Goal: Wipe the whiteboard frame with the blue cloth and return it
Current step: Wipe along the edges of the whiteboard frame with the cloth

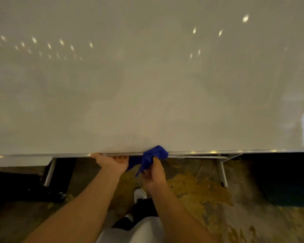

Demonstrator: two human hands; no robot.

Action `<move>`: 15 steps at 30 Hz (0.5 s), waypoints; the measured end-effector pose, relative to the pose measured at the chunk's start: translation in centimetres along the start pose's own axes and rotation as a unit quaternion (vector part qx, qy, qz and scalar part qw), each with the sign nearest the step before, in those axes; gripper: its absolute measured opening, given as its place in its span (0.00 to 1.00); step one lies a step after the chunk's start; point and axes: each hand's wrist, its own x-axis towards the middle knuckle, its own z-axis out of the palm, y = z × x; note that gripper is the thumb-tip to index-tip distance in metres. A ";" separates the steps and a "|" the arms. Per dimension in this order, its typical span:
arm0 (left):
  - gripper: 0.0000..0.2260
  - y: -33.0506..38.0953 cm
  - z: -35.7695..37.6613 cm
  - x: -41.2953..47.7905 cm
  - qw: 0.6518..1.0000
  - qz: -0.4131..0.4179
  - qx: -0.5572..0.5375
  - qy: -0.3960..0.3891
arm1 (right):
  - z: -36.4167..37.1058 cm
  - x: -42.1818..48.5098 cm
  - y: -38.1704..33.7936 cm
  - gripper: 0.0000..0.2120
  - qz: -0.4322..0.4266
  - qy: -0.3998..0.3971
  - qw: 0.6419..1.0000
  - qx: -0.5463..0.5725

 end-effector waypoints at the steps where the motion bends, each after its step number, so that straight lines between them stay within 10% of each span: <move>1: 0.36 0.0 0.3 0.2 1.000 -0.004 -0.003 0.005 | -0.9 0.1 -1.6 0.07 -0.013 -0.002 1.000 0.008; 7: 0.33 -2.2 1.2 0.0 0.999 -0.021 -0.012 0.029 | -5.1 -1.4 -11.0 0.10 -0.116 0.054 0.980 0.155; 15: 0.34 -1.3 0.9 0.4 0.999 -0.016 -0.025 -0.028 | 2.0 -1.3 0.1 0.17 0.042 0.013 0.991 0.126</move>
